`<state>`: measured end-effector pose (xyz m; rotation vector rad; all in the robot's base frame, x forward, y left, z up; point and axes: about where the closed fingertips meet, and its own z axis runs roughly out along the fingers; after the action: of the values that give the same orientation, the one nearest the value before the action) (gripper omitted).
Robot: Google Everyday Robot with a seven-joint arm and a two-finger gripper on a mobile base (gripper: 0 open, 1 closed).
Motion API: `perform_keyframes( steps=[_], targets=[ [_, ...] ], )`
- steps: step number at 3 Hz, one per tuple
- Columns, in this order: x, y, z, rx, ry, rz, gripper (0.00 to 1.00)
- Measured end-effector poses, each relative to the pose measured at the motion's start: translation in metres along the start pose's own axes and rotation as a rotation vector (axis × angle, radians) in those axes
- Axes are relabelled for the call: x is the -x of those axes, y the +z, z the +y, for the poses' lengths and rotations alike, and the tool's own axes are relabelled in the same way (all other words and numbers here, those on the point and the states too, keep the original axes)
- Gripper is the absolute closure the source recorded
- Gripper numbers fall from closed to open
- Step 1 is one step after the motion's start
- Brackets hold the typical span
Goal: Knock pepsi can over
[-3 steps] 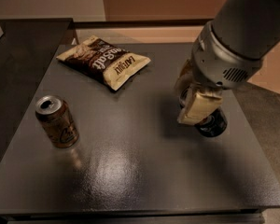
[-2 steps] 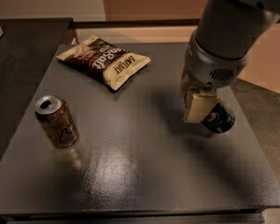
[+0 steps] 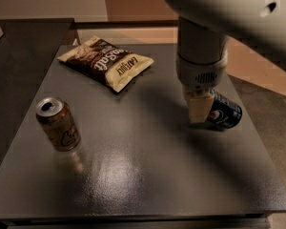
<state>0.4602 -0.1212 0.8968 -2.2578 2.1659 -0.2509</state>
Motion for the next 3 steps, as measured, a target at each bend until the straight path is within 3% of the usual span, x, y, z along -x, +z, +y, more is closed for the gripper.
perform_keyframes(
  steps=[2,3],
  targets=[
    [0.025,0.019,-0.006,0.029,-0.073,0.032,0.14],
    [0.037,0.027,-0.006,0.043,-0.099,0.022,0.00]
  ],
)
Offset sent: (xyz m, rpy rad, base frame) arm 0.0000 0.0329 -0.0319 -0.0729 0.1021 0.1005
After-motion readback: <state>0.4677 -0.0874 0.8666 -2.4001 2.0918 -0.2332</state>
